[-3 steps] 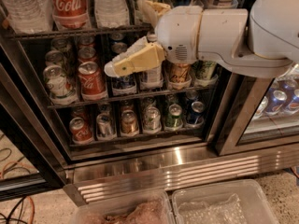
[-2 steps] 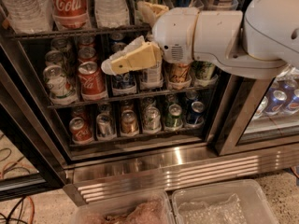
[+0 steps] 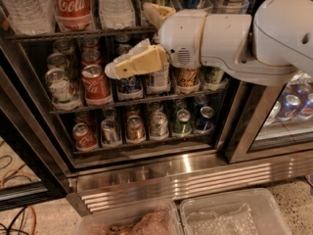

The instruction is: Pick water bottle from top shelf of fridge

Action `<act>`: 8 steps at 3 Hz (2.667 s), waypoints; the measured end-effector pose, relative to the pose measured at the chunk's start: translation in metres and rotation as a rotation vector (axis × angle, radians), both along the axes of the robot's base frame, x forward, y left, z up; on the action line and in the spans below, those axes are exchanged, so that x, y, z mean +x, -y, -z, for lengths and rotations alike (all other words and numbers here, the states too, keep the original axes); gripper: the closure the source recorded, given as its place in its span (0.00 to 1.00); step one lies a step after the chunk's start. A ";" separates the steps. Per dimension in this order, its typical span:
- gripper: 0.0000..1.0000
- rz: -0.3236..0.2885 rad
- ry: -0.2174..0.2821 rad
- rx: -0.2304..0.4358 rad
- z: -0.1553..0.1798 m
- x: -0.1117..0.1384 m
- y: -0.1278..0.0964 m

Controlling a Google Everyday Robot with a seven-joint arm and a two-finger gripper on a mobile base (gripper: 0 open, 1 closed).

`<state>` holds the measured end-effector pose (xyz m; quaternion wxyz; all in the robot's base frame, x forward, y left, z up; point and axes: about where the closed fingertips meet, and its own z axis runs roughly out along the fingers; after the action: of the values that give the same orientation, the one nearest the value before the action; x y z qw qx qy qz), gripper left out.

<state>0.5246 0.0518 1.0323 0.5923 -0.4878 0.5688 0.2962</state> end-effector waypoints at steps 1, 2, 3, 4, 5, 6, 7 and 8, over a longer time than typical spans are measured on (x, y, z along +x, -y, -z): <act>0.00 0.010 0.017 0.026 -0.002 0.006 -0.006; 0.00 0.035 0.039 0.050 -0.009 0.012 -0.011; 0.00 0.051 0.053 0.076 -0.014 0.021 -0.018; 0.00 0.058 0.053 0.099 -0.014 0.031 -0.026; 0.00 0.049 0.051 0.122 -0.014 0.040 -0.038; 0.00 0.037 0.050 0.138 -0.014 0.047 -0.047; 0.00 0.039 0.057 0.146 -0.017 0.055 -0.048; 0.00 0.083 0.052 0.143 -0.016 0.065 -0.036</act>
Offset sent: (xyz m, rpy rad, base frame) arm 0.0229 0.0092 0.0150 0.0843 -0.0591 -0.0779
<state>0.5900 0.0882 1.0480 0.6521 -0.4276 0.5503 0.2983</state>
